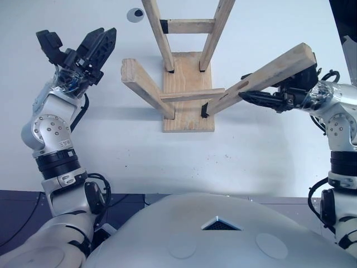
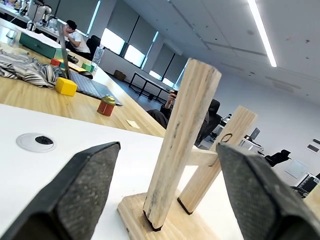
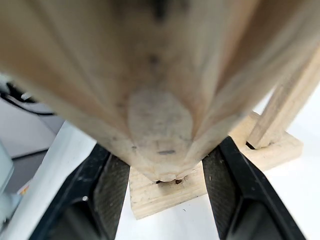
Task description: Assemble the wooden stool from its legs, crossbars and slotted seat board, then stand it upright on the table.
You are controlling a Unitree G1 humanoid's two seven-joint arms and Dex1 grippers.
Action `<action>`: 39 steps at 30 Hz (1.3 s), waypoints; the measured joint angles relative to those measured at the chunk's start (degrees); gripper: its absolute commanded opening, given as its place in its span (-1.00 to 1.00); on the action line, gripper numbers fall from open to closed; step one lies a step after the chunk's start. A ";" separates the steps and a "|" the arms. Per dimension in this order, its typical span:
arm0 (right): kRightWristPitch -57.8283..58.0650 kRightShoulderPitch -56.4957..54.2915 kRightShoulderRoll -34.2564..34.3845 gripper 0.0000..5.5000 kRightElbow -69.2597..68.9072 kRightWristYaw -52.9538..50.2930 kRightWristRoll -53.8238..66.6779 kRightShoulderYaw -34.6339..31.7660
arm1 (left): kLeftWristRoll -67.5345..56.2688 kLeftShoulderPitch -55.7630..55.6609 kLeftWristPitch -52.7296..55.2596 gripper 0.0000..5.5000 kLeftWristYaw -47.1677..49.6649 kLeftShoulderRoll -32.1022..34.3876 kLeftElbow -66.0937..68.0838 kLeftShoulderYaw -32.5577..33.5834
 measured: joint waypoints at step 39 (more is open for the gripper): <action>0.71 -9.91 -1.43 -0.27 -7.57 -6.44 -9.36 12.11 | -2.86 -9.89 1.73 0.28 -1.10 10.49 -14.66 -3.21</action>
